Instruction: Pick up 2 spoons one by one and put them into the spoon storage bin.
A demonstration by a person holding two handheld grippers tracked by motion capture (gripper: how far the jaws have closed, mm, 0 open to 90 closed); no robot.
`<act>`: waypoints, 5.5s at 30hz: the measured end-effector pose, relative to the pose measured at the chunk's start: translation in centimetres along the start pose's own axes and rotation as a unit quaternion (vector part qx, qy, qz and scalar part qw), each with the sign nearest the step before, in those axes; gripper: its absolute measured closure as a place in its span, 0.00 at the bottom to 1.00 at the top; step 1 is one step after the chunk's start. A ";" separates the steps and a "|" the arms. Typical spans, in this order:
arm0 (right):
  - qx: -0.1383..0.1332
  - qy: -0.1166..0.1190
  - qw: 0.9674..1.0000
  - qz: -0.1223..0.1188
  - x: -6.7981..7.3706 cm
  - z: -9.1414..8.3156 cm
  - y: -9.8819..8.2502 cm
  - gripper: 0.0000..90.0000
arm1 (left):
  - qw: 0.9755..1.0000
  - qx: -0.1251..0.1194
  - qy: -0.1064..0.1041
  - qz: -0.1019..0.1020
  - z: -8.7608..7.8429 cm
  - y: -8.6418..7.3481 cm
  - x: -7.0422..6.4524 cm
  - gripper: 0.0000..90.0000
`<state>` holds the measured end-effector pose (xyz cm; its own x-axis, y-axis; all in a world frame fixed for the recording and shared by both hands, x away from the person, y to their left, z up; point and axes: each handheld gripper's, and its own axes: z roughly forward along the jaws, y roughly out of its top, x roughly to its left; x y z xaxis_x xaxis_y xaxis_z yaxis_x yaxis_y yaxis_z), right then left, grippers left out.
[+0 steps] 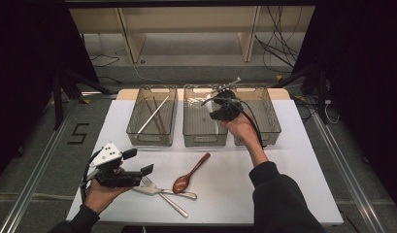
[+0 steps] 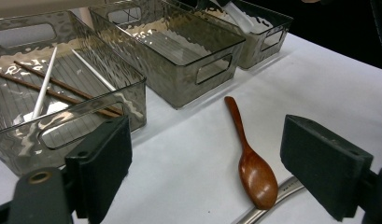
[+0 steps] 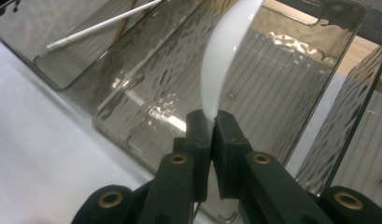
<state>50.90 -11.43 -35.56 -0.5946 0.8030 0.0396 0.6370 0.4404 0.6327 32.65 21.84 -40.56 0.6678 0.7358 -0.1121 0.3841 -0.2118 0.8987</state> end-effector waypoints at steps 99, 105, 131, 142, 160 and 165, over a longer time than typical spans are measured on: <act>0.094 0.054 0.991 -0.077 5.8 7.6 -8.6 1.00 | 1.000 -0.003 0.004 0.001 0.0 0.0 0.0 0.18; 0.118 0.047 0.988 -0.088 5.8 7.0 -9.0 1.00 | 1.000 -0.002 0.004 0.003 0.0 0.0 -0.1 0.18; 0.168 0.035 0.984 -0.055 1.9 1.7 -14.2 0.99 | 1.000 0.002 0.001 0.004 0.2 0.0 -0.3 0.18; 0.179 0.046 0.980 -0.065 2.5 0.2 -15.7 0.96 | 1.000 0.003 0.001 0.006 0.2 0.0 -0.2 0.18; 0.173 0.102 0.962 -0.183 5.3 -0.4 -15.4 0.46 | 1.000 -0.001 0.002 0.008 0.1 0.1 -0.3 0.18; 0.193 0.110 0.954 -0.202 6.0 0.1 -15.7 0.48 | 1.000 0.000 0.002 0.008 0.1 0.1 -0.3 0.18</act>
<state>37.38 -13.53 -45.30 -0.8917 0.4508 0.0406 0.4412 0.8458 0.3000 32.55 21.49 -40.46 0.6716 0.7346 -0.0964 0.3730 -0.2229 0.9007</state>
